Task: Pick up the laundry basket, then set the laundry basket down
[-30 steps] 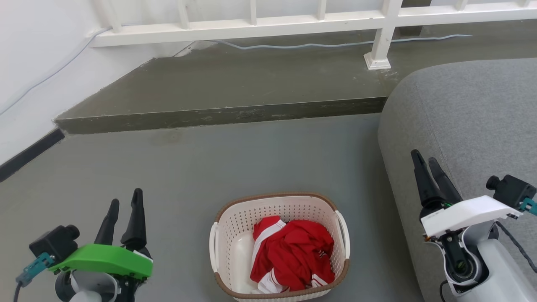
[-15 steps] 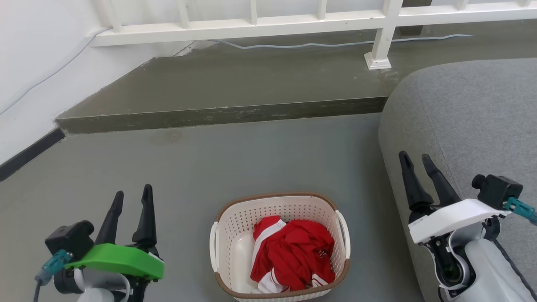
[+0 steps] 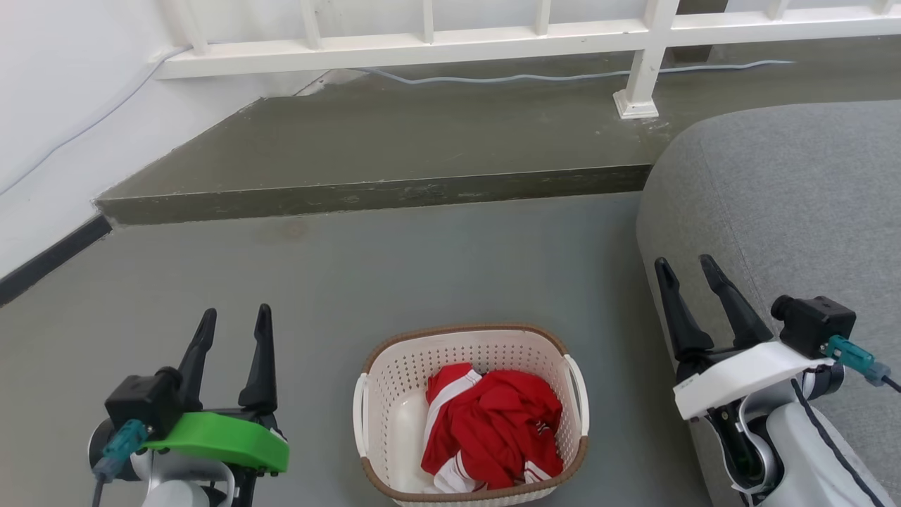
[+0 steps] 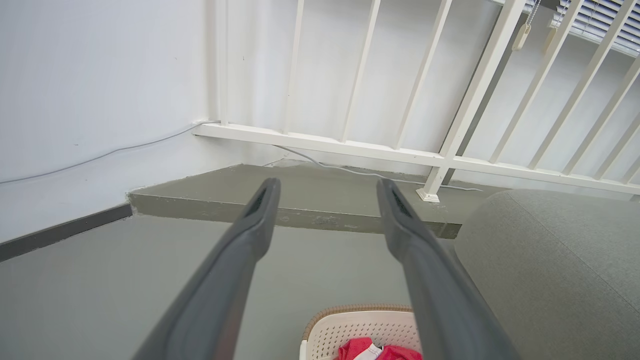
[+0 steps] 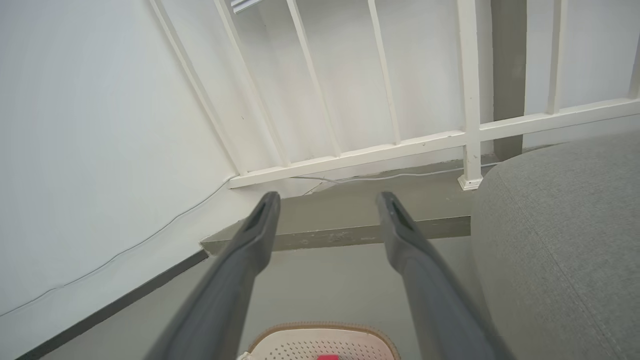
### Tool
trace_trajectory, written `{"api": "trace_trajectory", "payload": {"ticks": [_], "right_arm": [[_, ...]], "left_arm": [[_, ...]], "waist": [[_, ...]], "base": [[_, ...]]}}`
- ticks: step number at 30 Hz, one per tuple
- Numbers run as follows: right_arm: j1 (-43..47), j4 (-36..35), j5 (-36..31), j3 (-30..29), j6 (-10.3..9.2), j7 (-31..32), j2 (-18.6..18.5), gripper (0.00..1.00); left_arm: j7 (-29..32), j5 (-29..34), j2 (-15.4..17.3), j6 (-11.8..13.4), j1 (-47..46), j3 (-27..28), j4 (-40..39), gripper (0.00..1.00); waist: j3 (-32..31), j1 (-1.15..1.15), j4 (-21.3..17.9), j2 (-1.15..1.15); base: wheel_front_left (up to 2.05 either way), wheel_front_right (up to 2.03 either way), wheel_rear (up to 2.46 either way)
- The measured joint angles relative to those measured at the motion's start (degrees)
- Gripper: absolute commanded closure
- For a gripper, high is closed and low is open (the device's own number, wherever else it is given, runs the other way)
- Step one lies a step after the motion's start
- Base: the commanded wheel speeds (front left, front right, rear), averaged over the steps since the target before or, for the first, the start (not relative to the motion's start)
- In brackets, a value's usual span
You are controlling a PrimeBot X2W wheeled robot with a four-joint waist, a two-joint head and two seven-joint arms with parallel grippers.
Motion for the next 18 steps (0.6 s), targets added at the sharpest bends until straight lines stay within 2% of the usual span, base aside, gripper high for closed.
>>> {"api": "trace_trajectory", "payload": {"ticks": [3, 18], "right_arm": [[-0.01, 0.01, -1.74, 0.09, -0.01, -0.51, -0.01, 0.00], [-0.01, 0.46, -3.25, -1.77, -0.01, -0.68, 0.65, 0.00]], "left_arm": [[-0.53, 2.35, -0.02, 0.00, 0.00, -0.10, -0.32, 0.00], [-0.53, 2.87, -0.26, -0.24, 0.00, 0.42, -0.42, 0.00]], "waist": [[0.00, 0.00, 0.03, 0.00], [0.34, 0.00, 0.12, 0.00]], "base": [[0.00, 0.00, 0.00], [0.00, 0.00, 0.00]]}}
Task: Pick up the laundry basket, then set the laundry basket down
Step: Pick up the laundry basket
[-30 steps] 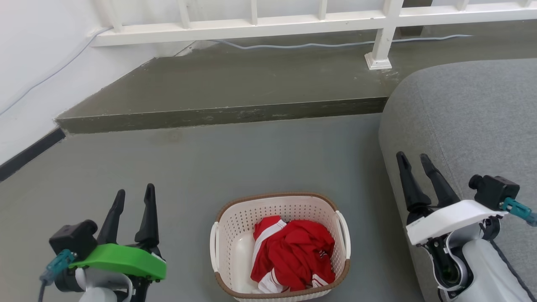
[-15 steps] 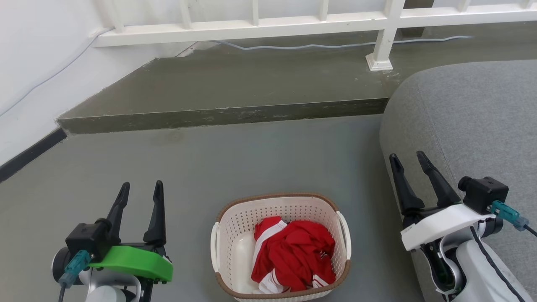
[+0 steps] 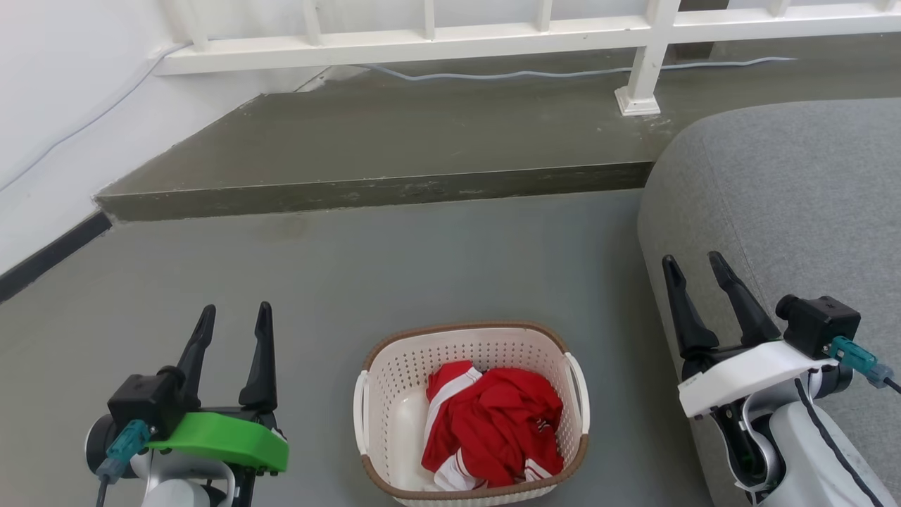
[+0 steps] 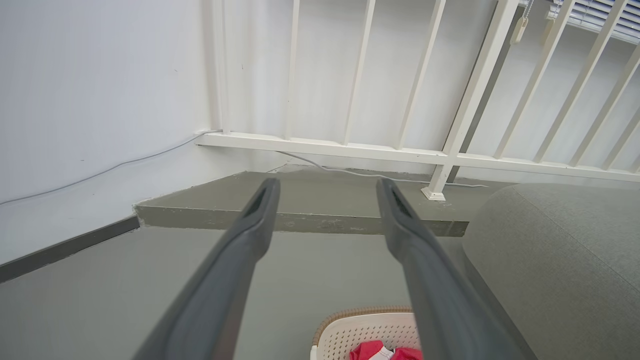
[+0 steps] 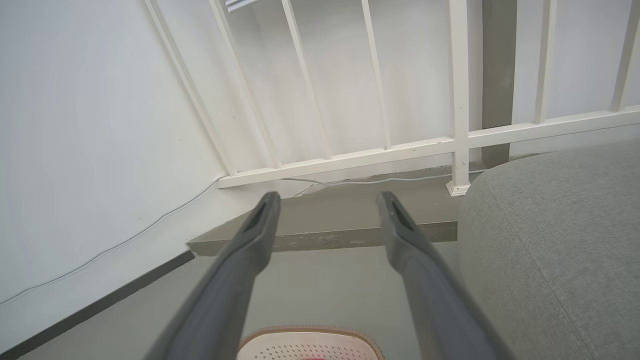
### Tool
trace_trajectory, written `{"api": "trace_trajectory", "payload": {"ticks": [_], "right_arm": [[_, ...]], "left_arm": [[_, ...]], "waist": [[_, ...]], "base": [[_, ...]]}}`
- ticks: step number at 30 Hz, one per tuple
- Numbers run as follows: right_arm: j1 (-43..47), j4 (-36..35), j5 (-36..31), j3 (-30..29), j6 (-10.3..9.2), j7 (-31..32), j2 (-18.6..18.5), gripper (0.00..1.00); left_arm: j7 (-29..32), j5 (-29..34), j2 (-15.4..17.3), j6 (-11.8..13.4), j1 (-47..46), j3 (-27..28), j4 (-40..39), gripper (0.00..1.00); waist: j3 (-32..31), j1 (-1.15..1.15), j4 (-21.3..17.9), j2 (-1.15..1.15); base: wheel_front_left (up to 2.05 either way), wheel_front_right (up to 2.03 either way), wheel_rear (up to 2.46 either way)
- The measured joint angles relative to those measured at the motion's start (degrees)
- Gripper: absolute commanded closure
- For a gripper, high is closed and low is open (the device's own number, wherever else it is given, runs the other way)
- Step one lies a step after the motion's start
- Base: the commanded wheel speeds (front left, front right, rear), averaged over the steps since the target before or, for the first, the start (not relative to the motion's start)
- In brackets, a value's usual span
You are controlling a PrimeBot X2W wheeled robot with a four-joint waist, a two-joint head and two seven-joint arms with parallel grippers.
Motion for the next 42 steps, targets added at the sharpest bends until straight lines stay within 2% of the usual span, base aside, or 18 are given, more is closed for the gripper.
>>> {"api": "trace_trajectory", "payload": {"ticks": [8, 17, 30, 42], "right_arm": [[0.00, 0.18, -0.93, -0.49, 0.01, 0.00, 0.20, 0.00], [-0.97, 0.18, -2.01, -0.87, 0.01, -0.08, 0.34, 0.00], [-4.75, 2.38, -2.86, -2.56, 0.00, -0.08, 0.58, 0.00], [-9.75, 9.73, -3.34, -2.07, 0.04, -0.09, 0.58, 0.00]], "left_arm": [[0.00, 0.01, -0.11, -0.01, 0.00, 0.35, -0.44, 0.00], [0.00, 0.09, -0.18, -0.30, -1.15, 0.42, -1.60, 0.00], [0.00, 0.11, -0.33, -1.03, -5.77, -0.04, 0.02, 0.00], [-0.01, 0.16, -0.56, -1.34, -12.68, -1.08, 5.68, 0.00]], "waist": [[0.93, 0.00, -0.05, 0.00], [4.82, 0.00, -0.44, 0.00], [14.52, 0.00, -1.27, 0.00], [23.77, 0.00, -1.16, 0.00]], "base": [[0.00, 0.00, 0.00], [0.00, 0.00, 0.00], [0.00, 0.00, 0.00], [0.00, 0.00, 0.00]]}}
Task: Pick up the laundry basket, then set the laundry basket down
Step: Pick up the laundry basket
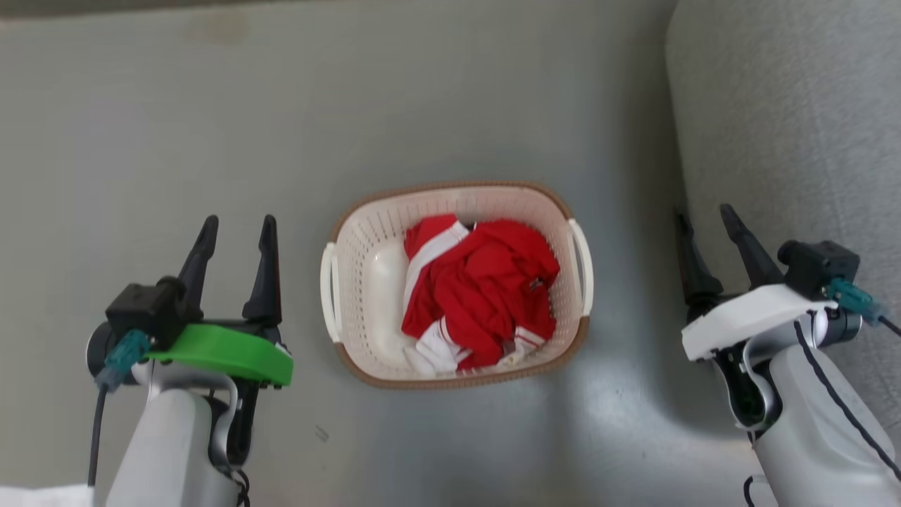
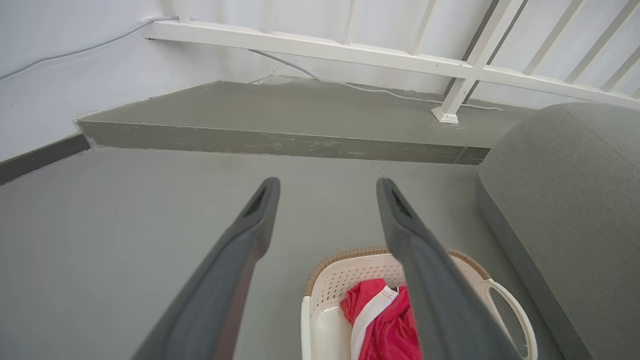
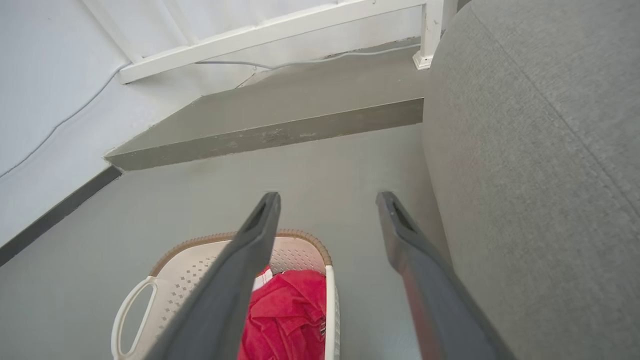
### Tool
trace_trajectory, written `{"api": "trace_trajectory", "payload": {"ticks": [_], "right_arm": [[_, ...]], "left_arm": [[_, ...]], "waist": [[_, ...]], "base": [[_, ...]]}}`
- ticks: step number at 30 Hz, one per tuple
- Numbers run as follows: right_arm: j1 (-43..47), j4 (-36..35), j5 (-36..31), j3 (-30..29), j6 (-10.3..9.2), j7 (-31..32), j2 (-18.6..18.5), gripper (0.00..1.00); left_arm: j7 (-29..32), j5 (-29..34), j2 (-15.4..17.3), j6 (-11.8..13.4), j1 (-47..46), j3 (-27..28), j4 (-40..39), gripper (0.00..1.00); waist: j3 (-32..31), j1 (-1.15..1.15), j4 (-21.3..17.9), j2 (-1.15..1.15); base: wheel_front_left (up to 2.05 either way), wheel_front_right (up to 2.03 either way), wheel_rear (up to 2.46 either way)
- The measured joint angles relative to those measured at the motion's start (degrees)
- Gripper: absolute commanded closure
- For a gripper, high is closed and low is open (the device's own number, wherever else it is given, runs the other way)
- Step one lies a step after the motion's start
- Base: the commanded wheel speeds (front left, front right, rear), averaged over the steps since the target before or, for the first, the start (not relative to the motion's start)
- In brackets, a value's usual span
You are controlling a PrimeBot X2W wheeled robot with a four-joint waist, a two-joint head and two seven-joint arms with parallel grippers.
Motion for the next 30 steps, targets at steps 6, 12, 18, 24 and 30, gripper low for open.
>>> {"api": "trace_trajectory", "payload": {"ticks": [6, 12, 18, 24, 30], "right_arm": [[-3.35, 3.56, 0.02, 0.00, 0.08, 0.01, 0.00, 0.00], [-7.79, 6.67, 0.03, 0.62, 0.65, 0.03, 0.07, 0.00], [-12.23, 11.06, 0.10, 1.65, 1.16, 0.38, 0.44, 0.00], [-16.22, 15.62, 0.21, 2.74, 1.66, 0.87, 0.98, 0.00], [-19.07, 19.37, -0.09, 4.41, 2.14, 1.47, 0.94, 0.00]], "left_arm": [[0.00, 0.04, -0.11, -0.29, -3.91, -1.05, 4.47, 0.00], [-0.01, 0.22, -0.24, -0.45, -8.20, -1.23, 9.65, 0.00], [0.01, -0.55, -0.43, -0.51, -12.38, -1.88, 15.73, 0.00], [0.43, -0.45, -0.69, -0.76, -17.44, -4.55, 20.90, 0.00], [0.97, -0.76, -0.77, -0.77, -21.02, -6.12, 25.09, 0.00]], "waist": [[4.78, 0.00, 0.23, 0.00], [9.48, 0.00, 0.53, 0.00], [14.09, 0.00, 0.81, 0.00], [18.25, 0.01, 1.24, 0.00], [21.16, 0.01, 1.80, 0.00]], "base": [[0.00, 0.00, 0.00], [0.00, 0.00, 0.00], [0.00, 0.00, 0.00], [0.00, 0.00, 0.00], [0.00, 0.00, 0.00]]}}
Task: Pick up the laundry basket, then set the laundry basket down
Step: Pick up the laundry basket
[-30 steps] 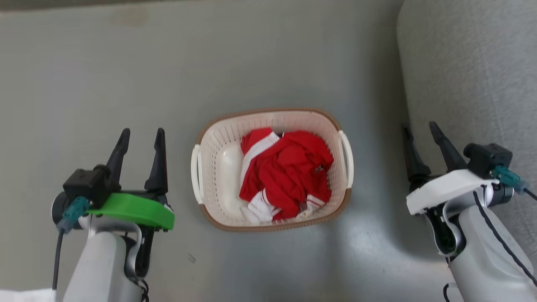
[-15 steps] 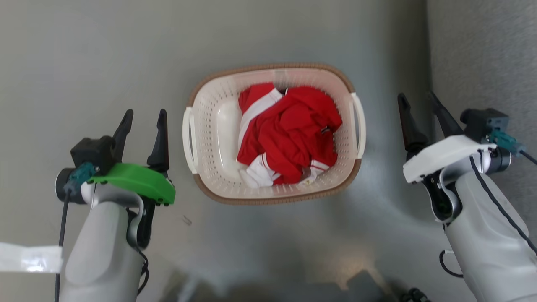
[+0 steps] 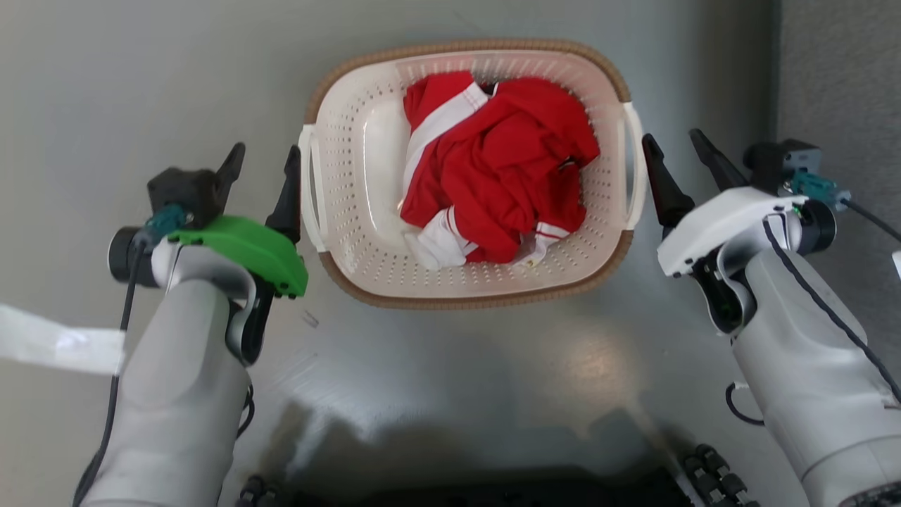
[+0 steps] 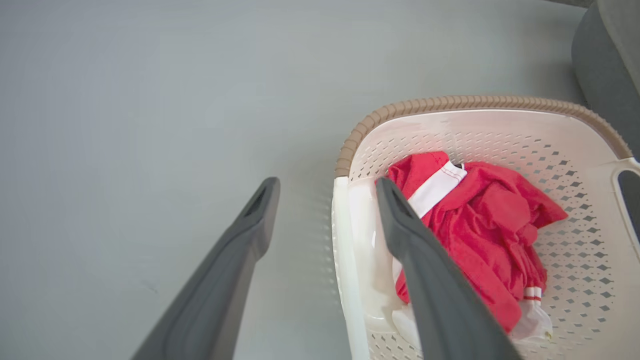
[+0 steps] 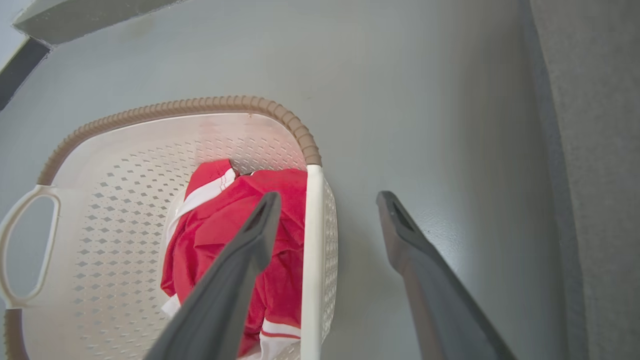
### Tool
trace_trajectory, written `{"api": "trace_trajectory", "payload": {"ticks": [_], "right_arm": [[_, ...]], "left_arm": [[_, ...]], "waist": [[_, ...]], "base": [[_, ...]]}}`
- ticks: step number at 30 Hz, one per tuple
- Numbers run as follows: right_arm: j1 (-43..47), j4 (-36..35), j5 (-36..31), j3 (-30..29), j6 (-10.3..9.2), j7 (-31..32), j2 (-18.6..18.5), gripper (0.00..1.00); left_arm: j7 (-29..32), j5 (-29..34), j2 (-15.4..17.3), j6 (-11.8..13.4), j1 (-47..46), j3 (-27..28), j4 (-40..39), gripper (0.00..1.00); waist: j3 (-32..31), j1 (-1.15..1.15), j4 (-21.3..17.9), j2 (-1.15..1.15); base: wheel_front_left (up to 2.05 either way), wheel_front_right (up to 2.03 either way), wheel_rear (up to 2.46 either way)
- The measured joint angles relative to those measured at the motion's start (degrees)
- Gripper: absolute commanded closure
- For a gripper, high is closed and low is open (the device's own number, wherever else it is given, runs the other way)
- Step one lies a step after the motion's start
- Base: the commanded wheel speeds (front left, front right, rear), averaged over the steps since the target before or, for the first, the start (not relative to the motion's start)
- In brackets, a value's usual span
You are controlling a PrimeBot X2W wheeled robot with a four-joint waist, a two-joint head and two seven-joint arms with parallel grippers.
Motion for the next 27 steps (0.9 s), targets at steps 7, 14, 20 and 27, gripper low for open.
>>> {"api": "trace_trajectory", "payload": {"ticks": [7, 14, 20, 27], "right_arm": [[-4.63, 3.97, -0.13, 1.96, 0.02, 0.89, 0.23, 0.00], [-8.08, 8.16, -0.52, 3.70, 0.51, 1.51, 0.86, 0.00], [-10.71, 11.01, -0.89, 4.52, 0.52, 1.49, 1.26, 0.00], [-13.43, 13.63, -0.90, 5.25, 0.53, 1.34, 1.88, 0.00]], "left_arm": [[1.51, -1.75, -0.18, -0.18, -4.76, -3.76, 3.80, 0.00], [3.85, -4.11, -0.33, -0.19, -7.98, -7.05, 8.31, 0.00], [5.15, -6.70, -0.34, -0.20, -10.67, -9.05, 10.61, 0.00], [5.63, -8.43, -0.40, -0.25, -13.69, -10.71, 13.04, 0.00]], "waist": [[3.80, 0.00, 0.64, 0.00], [7.32, 0.00, 0.72, 0.00], [9.73, 0.00, 0.62, 0.00], [11.58, 0.00, 0.53, 0.00]], "base": [[0.00, 0.00, 0.00], [0.00, 0.00, 0.00], [0.00, 0.00, 0.00], [0.00, 0.00, 0.00]]}}
